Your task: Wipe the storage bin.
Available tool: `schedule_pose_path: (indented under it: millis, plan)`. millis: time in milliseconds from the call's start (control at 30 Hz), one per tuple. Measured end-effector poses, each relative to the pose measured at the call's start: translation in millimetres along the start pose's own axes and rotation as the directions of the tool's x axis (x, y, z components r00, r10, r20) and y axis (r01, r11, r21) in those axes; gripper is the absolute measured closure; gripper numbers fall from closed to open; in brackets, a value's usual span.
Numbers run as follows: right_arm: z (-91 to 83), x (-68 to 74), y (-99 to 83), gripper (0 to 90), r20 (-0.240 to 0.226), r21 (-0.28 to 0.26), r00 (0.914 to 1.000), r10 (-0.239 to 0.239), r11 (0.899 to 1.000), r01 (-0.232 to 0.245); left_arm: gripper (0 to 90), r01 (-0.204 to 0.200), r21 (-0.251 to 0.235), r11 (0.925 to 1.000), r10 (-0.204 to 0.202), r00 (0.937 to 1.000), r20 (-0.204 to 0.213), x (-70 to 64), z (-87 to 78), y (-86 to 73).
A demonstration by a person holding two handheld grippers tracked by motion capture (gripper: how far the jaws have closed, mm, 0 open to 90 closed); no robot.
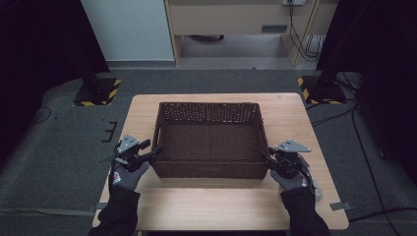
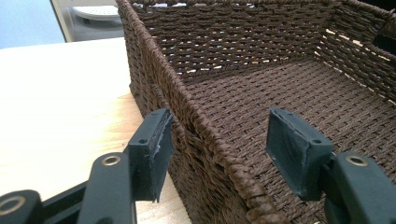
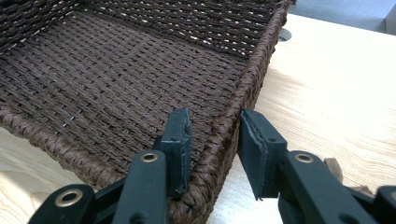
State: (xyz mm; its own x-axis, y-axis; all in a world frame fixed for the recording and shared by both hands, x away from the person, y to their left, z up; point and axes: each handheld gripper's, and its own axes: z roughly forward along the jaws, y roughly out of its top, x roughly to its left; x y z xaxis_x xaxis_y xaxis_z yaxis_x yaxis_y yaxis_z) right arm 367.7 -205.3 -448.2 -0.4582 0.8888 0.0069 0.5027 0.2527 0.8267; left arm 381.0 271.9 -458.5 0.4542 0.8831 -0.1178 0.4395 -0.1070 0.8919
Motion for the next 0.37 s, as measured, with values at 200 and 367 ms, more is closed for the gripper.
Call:
schedule_pose_path:
  millis: [200,367]
  plan:
    - [-5.3,-4.7,2.7,51.5,-0.004,-0.062,1.0,0.008,0.998,-0.008,38.7,0.006,-0.03,0.9995,-0.006,1.0,0.004,0.8,-9.4,3.4]
    - [-22.6,-22.9,4.1,36.2,0.005,-0.185,0.9985,0.055,0.981,-0.053,37.9,0.018,-0.065,0.9977,-0.019,0.9997,-0.012,6.4,-21.3,6.5]
